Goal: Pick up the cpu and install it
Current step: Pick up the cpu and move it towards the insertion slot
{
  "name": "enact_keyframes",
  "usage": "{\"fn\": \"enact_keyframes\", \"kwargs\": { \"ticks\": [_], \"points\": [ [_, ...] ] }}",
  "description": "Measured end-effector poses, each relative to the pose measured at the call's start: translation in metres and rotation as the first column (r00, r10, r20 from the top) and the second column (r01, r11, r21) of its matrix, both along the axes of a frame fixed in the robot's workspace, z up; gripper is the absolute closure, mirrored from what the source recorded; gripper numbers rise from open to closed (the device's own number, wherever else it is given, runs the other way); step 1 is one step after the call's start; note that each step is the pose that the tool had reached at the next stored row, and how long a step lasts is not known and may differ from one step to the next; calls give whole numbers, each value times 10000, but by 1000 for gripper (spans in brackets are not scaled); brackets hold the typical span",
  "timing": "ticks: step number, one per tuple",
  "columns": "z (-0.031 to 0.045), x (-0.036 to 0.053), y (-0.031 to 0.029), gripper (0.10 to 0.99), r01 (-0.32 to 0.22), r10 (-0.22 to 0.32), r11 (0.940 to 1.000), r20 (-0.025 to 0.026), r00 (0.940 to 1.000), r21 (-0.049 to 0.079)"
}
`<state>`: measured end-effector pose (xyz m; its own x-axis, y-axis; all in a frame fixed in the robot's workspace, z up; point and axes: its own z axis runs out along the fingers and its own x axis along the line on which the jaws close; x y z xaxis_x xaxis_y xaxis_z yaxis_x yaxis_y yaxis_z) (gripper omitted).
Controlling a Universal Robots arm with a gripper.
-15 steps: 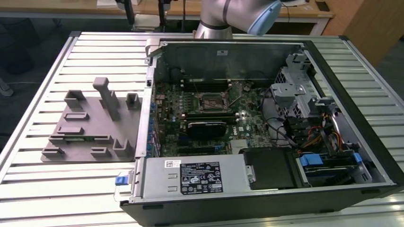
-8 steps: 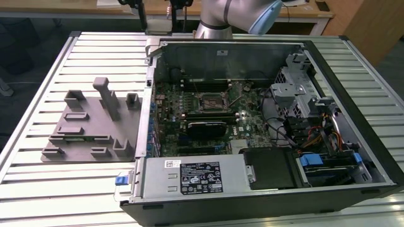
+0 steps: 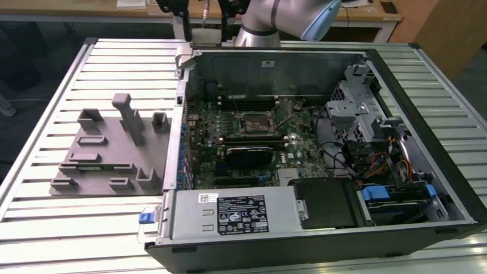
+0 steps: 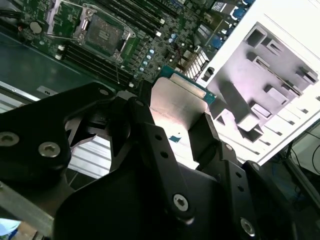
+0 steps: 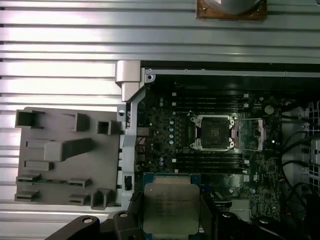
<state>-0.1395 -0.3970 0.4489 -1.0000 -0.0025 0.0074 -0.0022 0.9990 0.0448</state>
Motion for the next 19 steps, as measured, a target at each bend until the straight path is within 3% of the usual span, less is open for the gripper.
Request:
{"fn": "enact_keyframes", "kwargs": {
  "ticks": [19],
  "points": [
    [-183, 416, 0, 545, 0, 0, 10000, -21, 10000, -1]
  ]
}}
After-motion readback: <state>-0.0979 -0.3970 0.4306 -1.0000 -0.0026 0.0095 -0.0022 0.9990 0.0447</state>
